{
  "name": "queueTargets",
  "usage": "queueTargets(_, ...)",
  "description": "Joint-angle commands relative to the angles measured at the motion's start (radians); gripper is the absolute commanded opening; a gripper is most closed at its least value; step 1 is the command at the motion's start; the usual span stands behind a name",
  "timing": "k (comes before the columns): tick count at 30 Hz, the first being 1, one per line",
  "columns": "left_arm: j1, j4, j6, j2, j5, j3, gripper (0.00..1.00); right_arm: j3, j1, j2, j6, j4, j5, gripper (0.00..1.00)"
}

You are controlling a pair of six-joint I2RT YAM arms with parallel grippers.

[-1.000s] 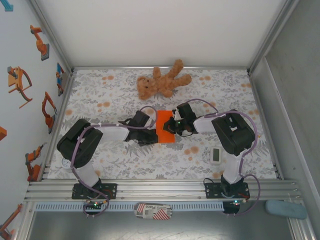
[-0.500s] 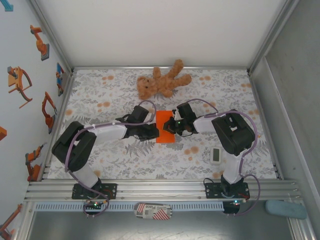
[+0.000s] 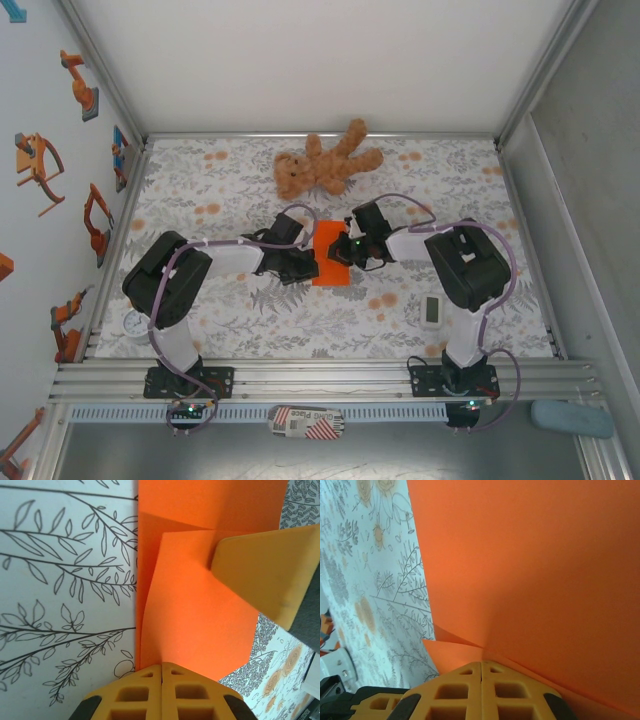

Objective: Fold a paper plane with a square sheet of paper (pick it up from the middle)
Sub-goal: Fold the triangle a second time at the center of the table.

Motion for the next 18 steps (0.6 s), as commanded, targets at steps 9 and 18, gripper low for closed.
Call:
queueTargets(9, -0.002, -0.060, -0.014, 0.037, -0.020, -0.016, 0.00, -0.001, 0.033, -0.087, -0.109, -0.125, 0.015, 0.00)
queueTargets(18, -0.002, -0.068, -0.018, 0.037, -0.022, -0.016, 0.00, -0.003, 0.068, -0.020, -0.092, -0.100, 0.009, 0.00)
